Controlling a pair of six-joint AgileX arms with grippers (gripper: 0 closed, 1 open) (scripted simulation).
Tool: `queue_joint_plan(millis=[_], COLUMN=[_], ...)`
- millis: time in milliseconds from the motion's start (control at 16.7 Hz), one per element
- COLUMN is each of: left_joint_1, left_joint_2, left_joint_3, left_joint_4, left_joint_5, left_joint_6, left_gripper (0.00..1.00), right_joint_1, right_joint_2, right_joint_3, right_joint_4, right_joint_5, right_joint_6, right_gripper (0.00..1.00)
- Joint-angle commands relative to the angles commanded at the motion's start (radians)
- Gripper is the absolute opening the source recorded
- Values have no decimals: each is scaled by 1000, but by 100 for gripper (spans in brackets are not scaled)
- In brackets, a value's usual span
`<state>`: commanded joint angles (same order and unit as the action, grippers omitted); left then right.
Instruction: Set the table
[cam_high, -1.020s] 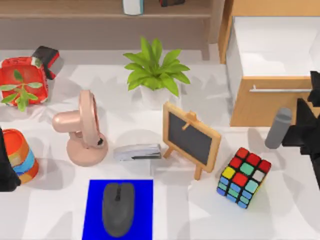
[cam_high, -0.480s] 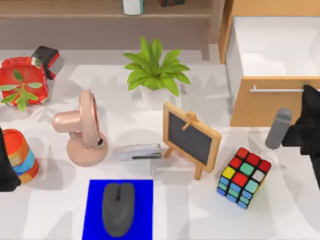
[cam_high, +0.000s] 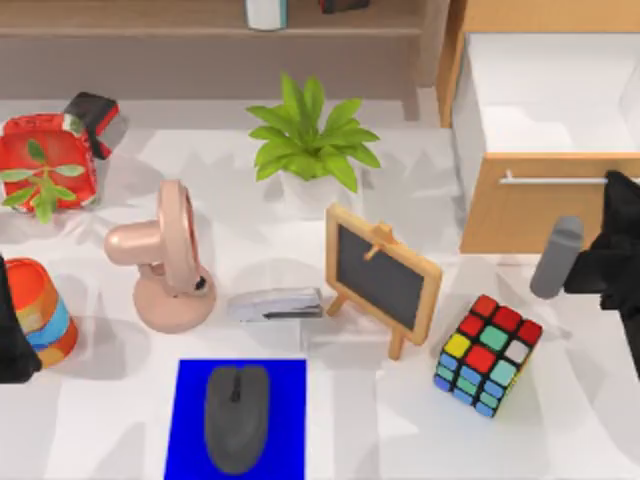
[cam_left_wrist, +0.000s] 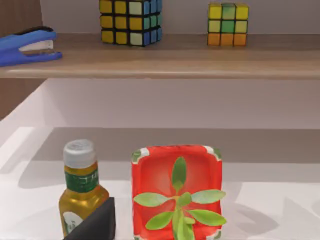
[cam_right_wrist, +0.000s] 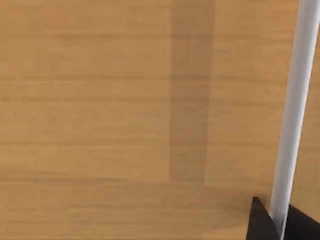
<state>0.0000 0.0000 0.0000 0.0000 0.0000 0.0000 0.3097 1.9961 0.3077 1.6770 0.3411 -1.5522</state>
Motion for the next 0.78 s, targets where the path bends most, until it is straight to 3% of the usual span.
queue_joint_plan(millis=[780], left_joint_1=[0], left_joint_2=[0], left_joint_3=[0], left_joint_4=[0], left_joint_5=[0], left_joint_6=[0], left_gripper=[100], right_joint_1=[-70], right_joint_2=[77], right_joint_3=[249], right_joint_4=[-171], right_joint_5=[-69], right_joint_6=[-1], right_gripper=[0])
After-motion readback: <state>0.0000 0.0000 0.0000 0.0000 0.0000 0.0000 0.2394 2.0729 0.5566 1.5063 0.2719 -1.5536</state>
